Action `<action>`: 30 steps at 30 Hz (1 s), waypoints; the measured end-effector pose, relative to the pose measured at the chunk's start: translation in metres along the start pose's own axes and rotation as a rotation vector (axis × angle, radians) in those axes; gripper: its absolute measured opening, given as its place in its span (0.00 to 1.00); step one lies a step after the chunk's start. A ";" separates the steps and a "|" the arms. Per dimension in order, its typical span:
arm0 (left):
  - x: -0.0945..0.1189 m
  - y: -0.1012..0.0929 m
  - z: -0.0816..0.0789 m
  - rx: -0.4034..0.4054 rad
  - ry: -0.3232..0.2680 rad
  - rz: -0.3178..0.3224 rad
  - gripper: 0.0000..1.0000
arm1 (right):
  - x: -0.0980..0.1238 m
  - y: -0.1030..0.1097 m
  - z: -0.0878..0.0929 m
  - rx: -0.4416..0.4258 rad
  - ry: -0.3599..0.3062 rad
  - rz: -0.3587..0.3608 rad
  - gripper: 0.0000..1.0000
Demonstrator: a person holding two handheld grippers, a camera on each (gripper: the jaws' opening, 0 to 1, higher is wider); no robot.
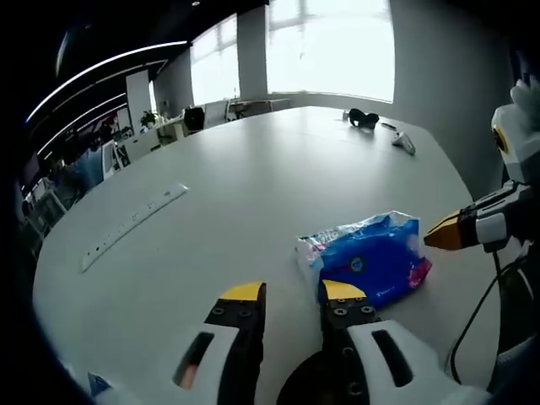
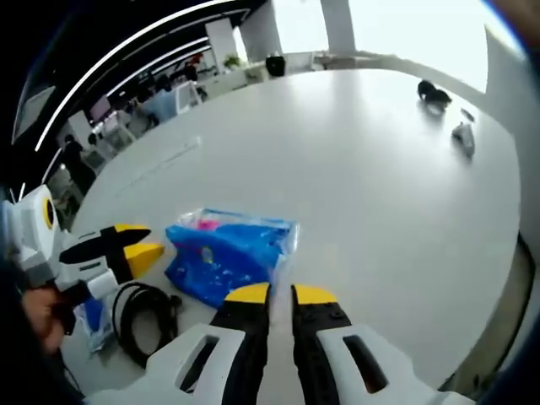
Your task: Arrange the tabletop items into an orderly group along one side of the table until the central work area is clear of visible clutter.
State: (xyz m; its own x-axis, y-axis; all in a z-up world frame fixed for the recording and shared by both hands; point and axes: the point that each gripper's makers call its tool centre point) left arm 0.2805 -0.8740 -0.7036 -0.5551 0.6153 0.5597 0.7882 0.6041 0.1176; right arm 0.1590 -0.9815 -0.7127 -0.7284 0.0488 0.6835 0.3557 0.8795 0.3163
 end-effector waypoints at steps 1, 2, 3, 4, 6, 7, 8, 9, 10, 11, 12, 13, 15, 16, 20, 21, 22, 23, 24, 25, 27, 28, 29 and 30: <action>0.002 0.001 -0.001 0.003 -0.003 -0.002 0.24 | 0.001 -0.001 -0.001 -0.001 -0.003 0.001 0.07; 0.003 0.002 -0.002 0.003 -0.005 -0.005 0.24 | 0.003 -0.001 -0.002 -0.002 -0.011 0.002 0.07; 0.005 0.004 -0.004 0.006 -0.012 -0.009 0.24 | 0.004 -0.001 -0.002 0.000 -0.011 0.003 0.07; 0.006 0.005 -0.005 0.009 -0.016 -0.010 0.24 | 0.006 0.000 -0.002 0.008 -0.011 0.004 0.07; 0.009 0.007 -0.007 0.013 -0.023 -0.013 0.24 | 0.009 0.000 -0.004 0.022 -0.026 0.004 0.07; 0.010 0.008 -0.008 0.013 -0.025 -0.015 0.24 | 0.009 0.000 -0.004 0.020 -0.026 0.003 0.08; 0.011 0.009 -0.008 0.015 -0.029 -0.016 0.24 | 0.010 0.001 -0.004 0.018 -0.027 -0.002 0.08; 0.012 0.009 -0.008 0.016 -0.030 -0.015 0.24 | 0.011 0.001 -0.005 0.020 -0.033 -0.003 0.08; 0.013 0.010 -0.008 0.019 -0.032 -0.018 0.24 | 0.011 0.002 -0.004 0.021 -0.033 -0.003 0.08; 0.014 0.012 -0.007 0.014 -0.026 -0.023 0.24 | 0.012 0.003 -0.004 0.023 -0.032 -0.003 0.08; 0.015 0.012 -0.006 0.014 -0.023 -0.026 0.24 | 0.012 0.004 -0.004 0.025 -0.033 -0.005 0.08; 0.017 0.014 -0.006 0.023 -0.027 -0.025 0.24 | 0.013 0.006 -0.005 0.027 -0.039 -0.006 0.08; 0.020 0.015 -0.004 0.026 -0.025 -0.025 0.24 | 0.014 0.009 -0.006 0.036 -0.040 -0.009 0.08; 0.022 0.016 -0.004 0.032 -0.025 -0.024 0.24 | 0.014 0.011 -0.006 0.035 -0.042 -0.011 0.08; 0.030 0.020 -0.002 0.046 -0.038 -0.029 0.24 | 0.015 0.018 -0.008 0.021 -0.049 -0.027 0.08; 0.031 0.023 0.000 0.050 -0.038 -0.034 0.24 | 0.014 0.021 -0.011 0.010 -0.068 -0.034 0.08; 0.032 0.024 0.001 0.054 -0.037 -0.037 0.24 | 0.014 0.023 -0.011 0.020 -0.064 -0.033 0.09; 0.033 0.027 0.002 0.064 -0.038 -0.040 0.24 | 0.013 0.025 -0.011 0.034 -0.060 -0.031 0.09; 0.034 0.029 0.003 0.067 -0.037 -0.042 0.24 | 0.012 0.028 -0.010 0.046 -0.054 -0.038 0.09; 0.036 0.032 0.005 0.069 -0.036 -0.050 0.24 | 0.012 0.031 -0.010 0.052 -0.054 -0.042 0.09; 0.039 0.038 0.007 0.084 -0.036 -0.058 0.24 | 0.011 0.034 -0.009 0.063 -0.052 -0.046 0.09; 0.041 0.039 0.008 0.092 -0.035 -0.059 0.25 | 0.011 0.038 -0.009 0.056 -0.054 -0.054 0.09; 0.044 0.042 0.011 0.091 -0.035 -0.064 0.25 | 0.011 0.042 -0.009 0.057 -0.056 -0.062 0.09; 0.045 0.045 0.013 0.088 -0.032 -0.070 0.25 | 0.010 0.047 -0.008 0.058 -0.053 -0.071 0.09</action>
State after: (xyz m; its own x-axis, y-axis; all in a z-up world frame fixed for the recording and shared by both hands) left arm 0.2871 -0.8127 -0.6832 -0.6173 0.5850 0.5261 0.7215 0.6875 0.0821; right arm 0.1735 -0.9436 -0.6855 -0.7813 0.0093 0.6241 0.2688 0.9074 0.3230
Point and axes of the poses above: the point that each gripper's makers call its tool centre point, and the gripper's own axes: x roughly backward along the fingers, y roughly to its left, z roughly out of its underside, and after that the axes turned 11 degrees about -z, right-handed
